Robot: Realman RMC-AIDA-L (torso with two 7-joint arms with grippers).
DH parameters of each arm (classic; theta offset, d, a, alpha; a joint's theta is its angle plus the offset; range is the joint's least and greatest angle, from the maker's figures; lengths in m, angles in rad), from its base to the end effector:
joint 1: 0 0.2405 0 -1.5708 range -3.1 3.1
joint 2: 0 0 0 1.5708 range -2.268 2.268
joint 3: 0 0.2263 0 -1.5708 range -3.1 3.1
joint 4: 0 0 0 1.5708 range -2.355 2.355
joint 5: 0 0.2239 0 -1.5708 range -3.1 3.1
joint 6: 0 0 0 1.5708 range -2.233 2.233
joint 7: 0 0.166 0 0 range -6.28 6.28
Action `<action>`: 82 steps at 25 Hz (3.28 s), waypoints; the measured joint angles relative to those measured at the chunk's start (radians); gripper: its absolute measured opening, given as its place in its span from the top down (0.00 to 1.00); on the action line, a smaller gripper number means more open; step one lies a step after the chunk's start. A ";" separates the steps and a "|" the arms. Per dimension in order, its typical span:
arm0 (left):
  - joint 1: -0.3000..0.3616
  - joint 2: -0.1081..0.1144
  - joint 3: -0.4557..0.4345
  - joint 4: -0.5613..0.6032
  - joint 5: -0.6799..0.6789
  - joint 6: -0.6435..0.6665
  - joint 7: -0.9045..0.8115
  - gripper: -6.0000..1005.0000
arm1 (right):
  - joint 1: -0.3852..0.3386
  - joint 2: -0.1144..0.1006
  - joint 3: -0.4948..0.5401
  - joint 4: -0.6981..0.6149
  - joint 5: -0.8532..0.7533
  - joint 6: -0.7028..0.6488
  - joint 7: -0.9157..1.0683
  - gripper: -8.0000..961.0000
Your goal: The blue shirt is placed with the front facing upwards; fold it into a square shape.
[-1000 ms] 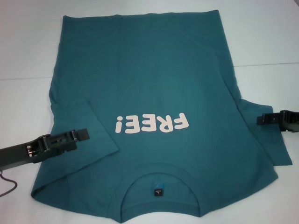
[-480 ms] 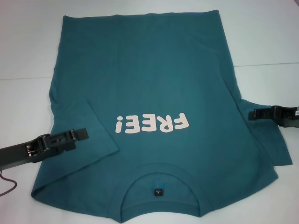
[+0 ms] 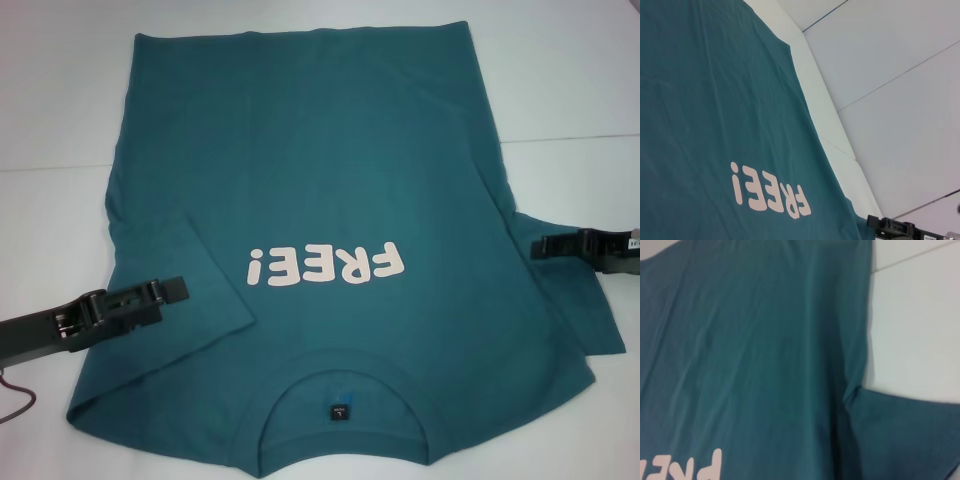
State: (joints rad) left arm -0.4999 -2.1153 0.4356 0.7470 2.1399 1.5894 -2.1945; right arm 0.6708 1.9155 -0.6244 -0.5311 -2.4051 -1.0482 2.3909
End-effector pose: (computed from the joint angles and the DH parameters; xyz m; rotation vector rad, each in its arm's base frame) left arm -0.2673 0.3310 0.0229 -2.2141 -1.7660 -0.9018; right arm 0.3285 0.4081 0.0517 -1.8926 1.6796 0.2845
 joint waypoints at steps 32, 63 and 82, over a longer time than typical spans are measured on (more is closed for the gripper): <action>0.002 0.000 -0.002 0.000 -0.003 0.012 -0.011 0.13 | -0.035 -0.053 0.001 -0.045 -0.010 -0.022 0.049 0.98; 0.029 -0.002 -0.011 0.005 -0.025 0.006 -0.011 0.13 | 0.095 -0.041 -0.105 -0.182 -0.078 -0.166 0.139 0.98; 0.035 -0.002 -0.038 0.002 -0.025 0.001 -0.011 0.13 | 0.167 0.031 -0.236 -0.179 -0.136 -0.126 0.147 0.98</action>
State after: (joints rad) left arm -0.4647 -2.1168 0.3978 0.7485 2.1153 1.5907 -2.2059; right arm 0.8379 1.9466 -0.8604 -0.7104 -2.5416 -1.1741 2.5378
